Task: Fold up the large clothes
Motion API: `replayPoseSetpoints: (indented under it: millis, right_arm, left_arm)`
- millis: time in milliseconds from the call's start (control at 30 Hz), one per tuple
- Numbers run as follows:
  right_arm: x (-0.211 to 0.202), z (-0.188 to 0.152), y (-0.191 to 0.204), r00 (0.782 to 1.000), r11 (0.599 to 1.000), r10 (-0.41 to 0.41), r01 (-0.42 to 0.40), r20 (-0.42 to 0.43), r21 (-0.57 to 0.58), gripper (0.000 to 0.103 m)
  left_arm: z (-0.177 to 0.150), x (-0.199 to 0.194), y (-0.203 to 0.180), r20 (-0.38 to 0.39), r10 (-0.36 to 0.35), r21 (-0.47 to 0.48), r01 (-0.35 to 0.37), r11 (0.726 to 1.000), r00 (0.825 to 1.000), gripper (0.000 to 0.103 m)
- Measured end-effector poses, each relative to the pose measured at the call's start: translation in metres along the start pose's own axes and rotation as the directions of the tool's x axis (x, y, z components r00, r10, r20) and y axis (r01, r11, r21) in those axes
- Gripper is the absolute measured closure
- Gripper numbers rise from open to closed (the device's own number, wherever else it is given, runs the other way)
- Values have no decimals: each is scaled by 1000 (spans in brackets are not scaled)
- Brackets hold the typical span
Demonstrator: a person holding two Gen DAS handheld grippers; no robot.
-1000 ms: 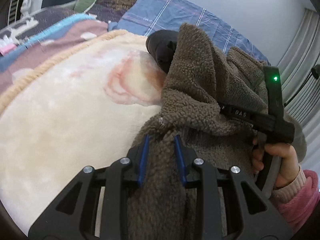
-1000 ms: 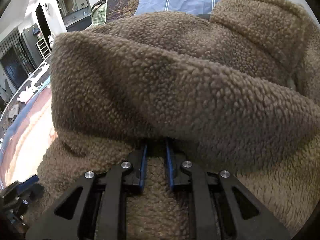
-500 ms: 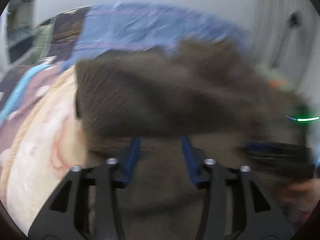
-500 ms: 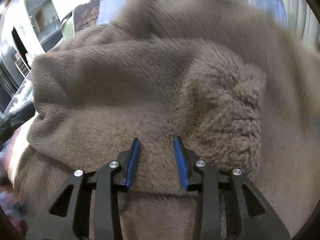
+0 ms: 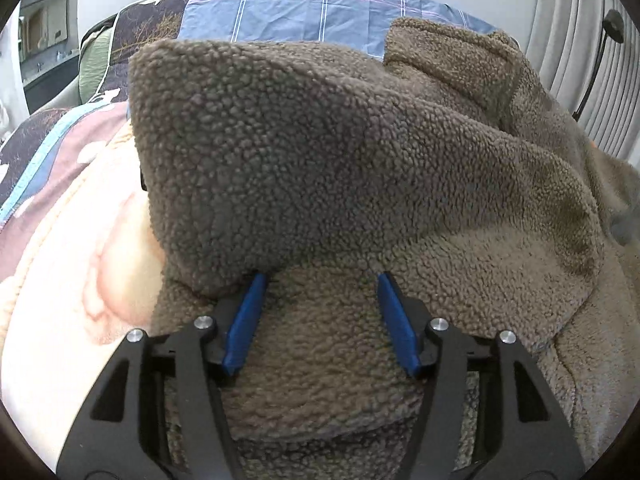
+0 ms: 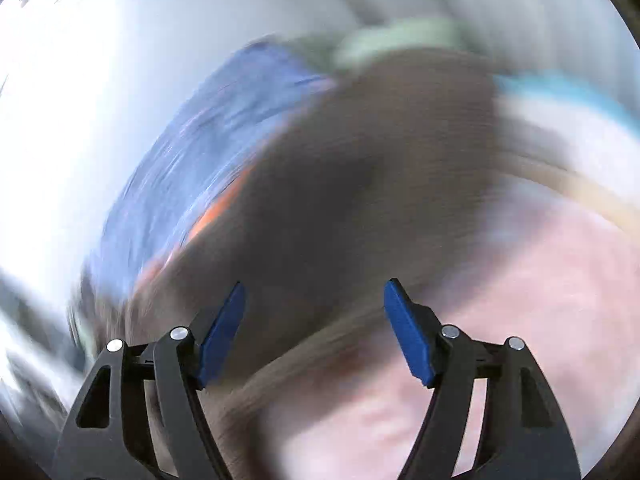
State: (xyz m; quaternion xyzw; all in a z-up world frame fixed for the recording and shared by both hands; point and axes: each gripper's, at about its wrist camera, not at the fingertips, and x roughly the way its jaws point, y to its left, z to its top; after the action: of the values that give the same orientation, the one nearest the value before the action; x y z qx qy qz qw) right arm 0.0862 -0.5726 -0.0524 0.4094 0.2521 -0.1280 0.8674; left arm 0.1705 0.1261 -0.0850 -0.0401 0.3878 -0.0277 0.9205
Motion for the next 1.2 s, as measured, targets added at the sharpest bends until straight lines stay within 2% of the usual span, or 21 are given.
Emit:
replayPoseSetpoints:
  millis: [67,167,333,433,500,533,633,767,900,967,1033,1067,1133,1200]
  right_arm:
    - [-10,22,-43,999,993,7,-13,53,113,31]
    - [-24,45,-74,991,990,5,-23,131,138,31]
    - [6,63,-81,993,980,74,-89,91,176,30]
    - [21,75,-74,992,976,40,-64,121,207,30]
    - [23,86,-67,986,982,-4,-28,168,186,48]
    - [24,88,-64,985,985,-1,-28,172,170,67]
    - [24,98,-56,983,984,3,-35,181,173,85]
    - [-7,96,-27,973,990,53,-82,225,118,90]
    - [-42,77,52,947,972,235,-224,221,-75,91]
    - [-55,52,107,926,930,334,-294,174,-221,92]
    - [-64,19,158,900,861,425,-369,94,-351,94]
    - [-66,-5,188,879,805,477,-424,27,-414,102]
    - [-63,-59,241,817,679,562,-546,-131,-491,103]
    - [-57,-109,281,774,588,581,-613,-253,-527,103]
  left_arm:
    - [0,1,0,0,2,2,-2,1000,1000,43]
    - [-1,1,0,0,3,3,-3,1000,1000,42]
    - [-1,-1,2,0,12,13,-12,1000,1000,42]
    - [4,2,-6,2,11,10,-11,1000,1000,42]
    - [3,2,-6,2,10,10,-10,1000,1000,42]
    - [3,2,-6,2,10,10,-10,1000,1000,42]
    - [3,2,-6,3,8,9,-8,1000,1000,42]
    - [2,2,-3,6,2,5,-2,1000,1000,42]
    - [2,1,0,10,-8,-2,8,1000,1000,42]
    - [1,-1,3,17,-24,-13,25,1000,1000,42]
    - [0,-5,10,36,-78,-39,80,996,996,38]
    - [0,-7,13,43,-98,-48,100,994,994,35]
    - [-2,-12,22,72,-155,-87,161,983,985,34]
    - [-3,-16,30,98,-197,-116,208,971,975,32]
